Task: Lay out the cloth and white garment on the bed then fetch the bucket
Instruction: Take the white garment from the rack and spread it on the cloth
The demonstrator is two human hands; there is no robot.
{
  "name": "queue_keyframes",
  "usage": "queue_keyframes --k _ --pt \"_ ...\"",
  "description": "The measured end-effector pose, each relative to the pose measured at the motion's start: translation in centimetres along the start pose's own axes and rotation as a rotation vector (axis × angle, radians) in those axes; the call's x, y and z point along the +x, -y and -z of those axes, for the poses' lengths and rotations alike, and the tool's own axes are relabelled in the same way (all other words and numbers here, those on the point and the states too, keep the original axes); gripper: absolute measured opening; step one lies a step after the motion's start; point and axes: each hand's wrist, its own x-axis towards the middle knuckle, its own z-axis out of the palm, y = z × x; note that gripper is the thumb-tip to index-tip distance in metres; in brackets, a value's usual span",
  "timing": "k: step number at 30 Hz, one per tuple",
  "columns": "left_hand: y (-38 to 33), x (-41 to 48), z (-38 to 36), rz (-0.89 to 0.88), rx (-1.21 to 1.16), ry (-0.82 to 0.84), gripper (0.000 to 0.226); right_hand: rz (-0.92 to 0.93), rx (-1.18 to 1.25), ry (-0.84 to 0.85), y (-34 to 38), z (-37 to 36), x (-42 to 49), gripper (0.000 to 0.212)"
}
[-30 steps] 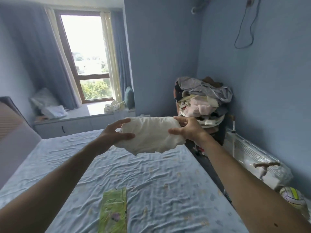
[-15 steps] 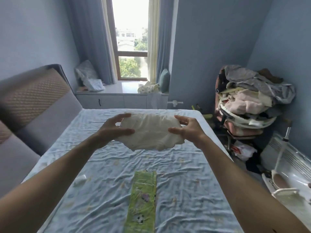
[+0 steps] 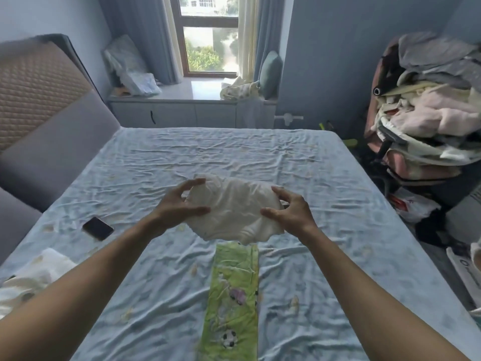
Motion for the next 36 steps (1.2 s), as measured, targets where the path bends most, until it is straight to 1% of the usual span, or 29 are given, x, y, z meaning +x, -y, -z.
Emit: queue_keyframes --k 4,9,13,16,19,22,24,26,28,29,31,33,36 --pt "11.5 5.8 -2.6 0.039 -0.008 0.008 0.077 -0.048 -0.047 0.01 -9.9 -5.6 4.4 0.082" --pt "26.7 12.0 -7.1 0.093 0.045 -0.001 0.081 -0.122 -0.124 0.049 -22.2 -11.3 9.8 0.08" --pt "37.5 13.9 -10.5 0.112 0.103 -0.027 0.086 -0.172 -0.184 0.071 -30.8 -15.7 11.7 0.078" --pt "43.4 13.9 -12.0 0.131 0.17 -0.019 0.086 -0.191 -0.223 0.089 -35.8 -18.5 11.5 0.079" --pt "45.9 13.6 -12.7 0.17 0.242 -0.01 0.083 -0.154 -0.276 0.09 -39.5 -19.9 11.0 0.082" --pt "46.2 13.5 -12.3 0.116 0.323 0.019 0.086 -0.092 -0.372 0.128 -41.0 -19.6 10.9 0.084" --pt "45.6 13.5 -10.9 0.009 0.424 0.05 0.09 0.013 -0.482 0.146 -41.5 -18.5 10.8 0.088" --pt "45.0 13.5 -8.9 -0.18 0.658 0.128 0.091 0.214 -0.599 0.175 -41.7 -16.8 10.7 0.089" --pt "44.1 13.5 -6.9 -0.38 0.957 0.279 0.095 0.412 -0.729 0.3 -41.8 -15.0 10.5 0.09" --pt "43.7 13.4 -6.2 -0.439 1.062 0.36 0.097 0.482 -0.807 0.39 -42.0 -14.3 10.4 0.093" --pt "43.5 13.3 -5.7 -0.499 1.162 0.469 0.097 0.576 -0.962 0.528 -42.0 -13.6 10.2 0.1" --pt "43.8 13.1 -6.1 -0.525 1.166 0.49 0.086 0.614 -1.022 0.55 -42.2 -13.9 10.1 0.097" --pt "44.1 13.1 -7.2 -0.522 1.054 0.458 0.055 0.623 -0.983 0.481 -42.5 -15.0 10.0 0.077"
